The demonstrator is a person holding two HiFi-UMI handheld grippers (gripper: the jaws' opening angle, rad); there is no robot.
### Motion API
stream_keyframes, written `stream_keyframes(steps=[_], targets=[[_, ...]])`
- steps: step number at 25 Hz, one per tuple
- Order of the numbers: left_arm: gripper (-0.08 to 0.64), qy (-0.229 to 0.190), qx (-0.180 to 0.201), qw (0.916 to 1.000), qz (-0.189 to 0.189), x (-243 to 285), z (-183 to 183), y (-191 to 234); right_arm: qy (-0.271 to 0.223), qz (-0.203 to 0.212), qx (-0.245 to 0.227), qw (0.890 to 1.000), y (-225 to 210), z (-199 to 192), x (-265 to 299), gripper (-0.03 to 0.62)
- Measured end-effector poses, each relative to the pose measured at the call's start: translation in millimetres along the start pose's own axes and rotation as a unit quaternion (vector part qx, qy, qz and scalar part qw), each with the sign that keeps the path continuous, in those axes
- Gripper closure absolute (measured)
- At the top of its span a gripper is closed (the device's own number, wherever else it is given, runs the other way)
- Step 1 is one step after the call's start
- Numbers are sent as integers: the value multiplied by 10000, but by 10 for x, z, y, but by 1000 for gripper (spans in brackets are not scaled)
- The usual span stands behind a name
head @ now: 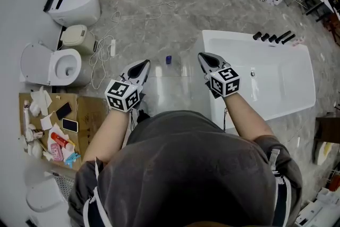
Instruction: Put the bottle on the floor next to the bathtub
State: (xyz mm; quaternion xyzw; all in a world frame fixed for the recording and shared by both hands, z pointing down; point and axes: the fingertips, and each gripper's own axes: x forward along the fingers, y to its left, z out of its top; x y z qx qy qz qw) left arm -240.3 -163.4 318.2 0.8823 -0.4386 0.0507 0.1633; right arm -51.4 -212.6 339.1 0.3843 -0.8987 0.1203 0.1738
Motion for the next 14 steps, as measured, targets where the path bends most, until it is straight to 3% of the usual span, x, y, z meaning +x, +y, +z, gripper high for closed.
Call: stream_keyframes(steps=[14], targets=[[555, -14, -14, 10000, -29, 100, 48, -33, 50, 37, -68, 10000, -76, -20, -22, 601]])
